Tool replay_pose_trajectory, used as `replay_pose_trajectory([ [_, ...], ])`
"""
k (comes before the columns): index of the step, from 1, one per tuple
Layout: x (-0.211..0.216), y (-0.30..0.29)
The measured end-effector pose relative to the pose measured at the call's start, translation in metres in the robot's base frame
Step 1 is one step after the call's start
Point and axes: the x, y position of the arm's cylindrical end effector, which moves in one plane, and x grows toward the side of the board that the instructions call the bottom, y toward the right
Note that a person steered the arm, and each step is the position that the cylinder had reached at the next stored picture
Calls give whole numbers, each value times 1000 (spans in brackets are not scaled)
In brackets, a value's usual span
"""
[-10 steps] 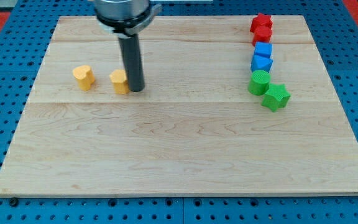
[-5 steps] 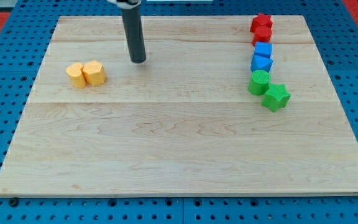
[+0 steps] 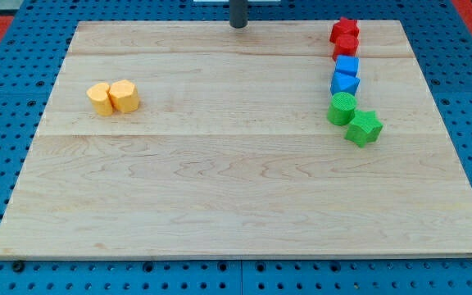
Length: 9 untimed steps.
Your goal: Separate the red blocks from the blue blocks
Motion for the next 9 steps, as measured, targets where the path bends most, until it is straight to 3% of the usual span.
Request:
replay_pose_trajectory([
  [2,-1,70],
  [9,0,174],
])
